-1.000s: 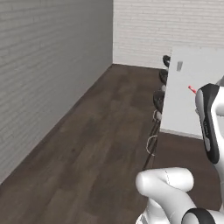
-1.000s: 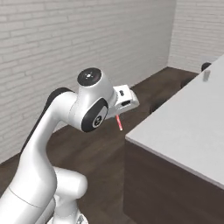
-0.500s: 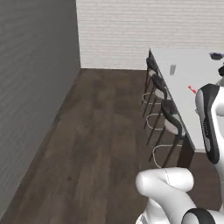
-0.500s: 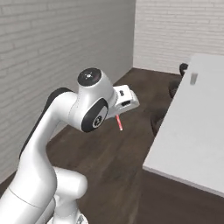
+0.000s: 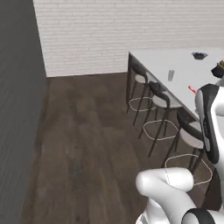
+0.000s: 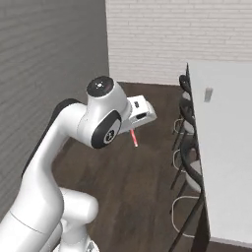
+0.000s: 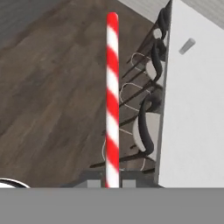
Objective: Take a straw from the drawer in front and place it inside the glass cup on the dining counter.
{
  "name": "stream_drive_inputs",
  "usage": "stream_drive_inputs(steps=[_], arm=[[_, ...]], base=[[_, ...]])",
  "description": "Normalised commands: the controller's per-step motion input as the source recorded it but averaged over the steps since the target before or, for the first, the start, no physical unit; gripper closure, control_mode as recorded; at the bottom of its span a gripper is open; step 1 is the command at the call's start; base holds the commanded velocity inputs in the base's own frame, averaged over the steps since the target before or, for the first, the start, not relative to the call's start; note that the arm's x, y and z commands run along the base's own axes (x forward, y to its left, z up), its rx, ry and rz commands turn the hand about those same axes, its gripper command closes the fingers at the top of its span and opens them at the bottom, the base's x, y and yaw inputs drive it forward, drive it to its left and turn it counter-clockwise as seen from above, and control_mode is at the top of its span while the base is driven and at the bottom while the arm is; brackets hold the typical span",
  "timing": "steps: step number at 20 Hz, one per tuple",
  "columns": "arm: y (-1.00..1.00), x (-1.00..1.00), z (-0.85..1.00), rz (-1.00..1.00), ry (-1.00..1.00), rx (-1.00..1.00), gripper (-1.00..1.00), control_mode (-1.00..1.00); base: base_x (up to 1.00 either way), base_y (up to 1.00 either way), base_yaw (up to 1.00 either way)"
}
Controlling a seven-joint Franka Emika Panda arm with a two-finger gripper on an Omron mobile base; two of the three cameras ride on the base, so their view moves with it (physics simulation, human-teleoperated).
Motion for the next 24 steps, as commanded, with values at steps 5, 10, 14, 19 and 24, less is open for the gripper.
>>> stream_drive_inputs(steps=[5, 10, 14, 19, 24], arm=[[0.0, 0.0, 0.0, 0.0, 0.0, 0.0, 1.0, 1.0], [0.0, 0.0, 0.0, 0.0, 0.0, 0.0, 1.0, 1.0], [0.0, 0.0, 0.0, 0.0, 0.0, 0.0, 1.0, 1.0], [0.0, 0.0, 0.0, 0.0, 0.0, 0.0, 1.0, 1.0], [0.0, 0.0, 0.0, 0.0, 0.0, 0.0, 1.0, 1.0]], base=[[1.0, 0.78, -0.48], [1.0, 0.75, -0.49], [1.0, 0.69, -0.51], [1.0, 0.6, -0.54], [0.99, 0.75, -0.53]])
